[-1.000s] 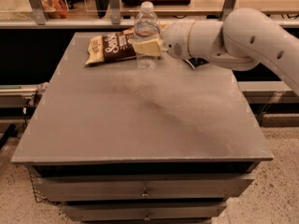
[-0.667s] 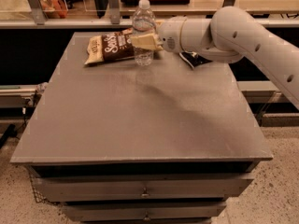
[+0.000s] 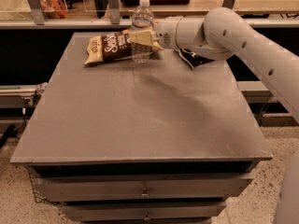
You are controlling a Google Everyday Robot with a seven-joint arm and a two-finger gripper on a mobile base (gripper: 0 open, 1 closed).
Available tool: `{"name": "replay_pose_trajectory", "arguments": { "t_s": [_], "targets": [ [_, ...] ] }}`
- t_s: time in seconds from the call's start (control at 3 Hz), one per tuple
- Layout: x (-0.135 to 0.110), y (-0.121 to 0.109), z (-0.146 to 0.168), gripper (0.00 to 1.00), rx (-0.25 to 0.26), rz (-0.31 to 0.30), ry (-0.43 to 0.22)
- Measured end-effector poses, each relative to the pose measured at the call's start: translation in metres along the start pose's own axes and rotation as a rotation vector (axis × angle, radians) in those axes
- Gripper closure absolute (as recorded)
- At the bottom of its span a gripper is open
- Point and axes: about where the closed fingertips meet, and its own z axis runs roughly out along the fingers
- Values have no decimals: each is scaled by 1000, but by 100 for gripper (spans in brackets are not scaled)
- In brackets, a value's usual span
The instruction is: Move water bottle near brown chip bag
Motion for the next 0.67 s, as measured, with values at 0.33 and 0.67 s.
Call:
{"name": "replay_pose_trajectory", "arguments": {
  "t_s": [0.33, 0.67],
  "targets": [
    [1, -1, 9, 51, -11, 14, 20],
    [4, 0, 18, 28, -30, 23, 40]
  ]
}}
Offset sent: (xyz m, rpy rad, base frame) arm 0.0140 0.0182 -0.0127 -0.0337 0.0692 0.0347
